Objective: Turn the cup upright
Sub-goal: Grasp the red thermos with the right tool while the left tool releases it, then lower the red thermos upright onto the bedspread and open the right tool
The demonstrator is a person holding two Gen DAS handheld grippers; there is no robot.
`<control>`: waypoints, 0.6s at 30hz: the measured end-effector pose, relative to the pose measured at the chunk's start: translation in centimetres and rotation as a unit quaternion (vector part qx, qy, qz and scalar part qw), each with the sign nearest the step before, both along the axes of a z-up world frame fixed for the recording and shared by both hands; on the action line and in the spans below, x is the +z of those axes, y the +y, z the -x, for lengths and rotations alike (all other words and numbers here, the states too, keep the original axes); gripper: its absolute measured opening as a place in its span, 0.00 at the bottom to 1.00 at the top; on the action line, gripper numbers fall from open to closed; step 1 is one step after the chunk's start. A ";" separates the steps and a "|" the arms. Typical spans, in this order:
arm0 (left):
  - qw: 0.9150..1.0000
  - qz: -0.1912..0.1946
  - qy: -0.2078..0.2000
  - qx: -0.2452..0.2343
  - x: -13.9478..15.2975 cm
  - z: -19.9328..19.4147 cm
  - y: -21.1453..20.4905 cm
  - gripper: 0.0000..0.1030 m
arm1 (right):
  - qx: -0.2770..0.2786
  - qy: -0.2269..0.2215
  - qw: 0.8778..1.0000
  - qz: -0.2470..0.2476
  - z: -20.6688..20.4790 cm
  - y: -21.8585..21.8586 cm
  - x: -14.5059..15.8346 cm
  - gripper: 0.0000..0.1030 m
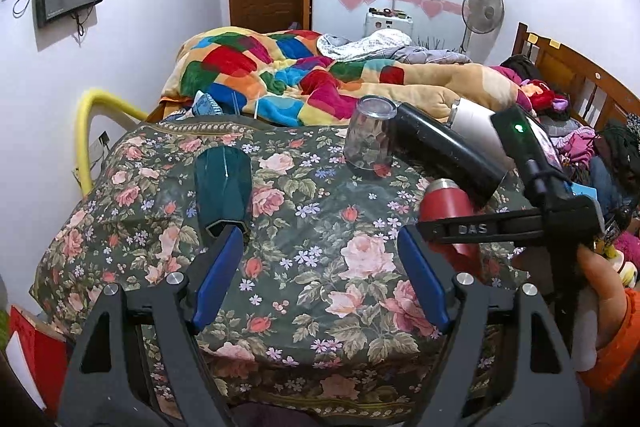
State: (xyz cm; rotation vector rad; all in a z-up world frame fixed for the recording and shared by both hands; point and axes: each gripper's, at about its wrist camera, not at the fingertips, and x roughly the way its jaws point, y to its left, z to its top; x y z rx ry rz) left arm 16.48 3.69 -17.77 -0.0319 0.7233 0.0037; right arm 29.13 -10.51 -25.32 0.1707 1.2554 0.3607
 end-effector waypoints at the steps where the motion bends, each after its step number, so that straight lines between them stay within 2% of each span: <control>1: 1.000 0.000 0.002 0.001 -0.1 0.0 0.0 0.76 | 0.006 -0.003 1.000 0.004 -0.1 0.3 0.0 0.65; 6: 1.000 0.006 0.004 0.006 -0.1 -0.1 0.1 0.77 | 0.033 -0.026 0.999 0.010 0.3 1.0 1.1 0.60; 18: 1.000 0.023 -0.004 0.021 0.9 -0.4 0.4 0.78 | 0.044 -0.153 0.987 0.028 2.5 0.4 7.3 0.58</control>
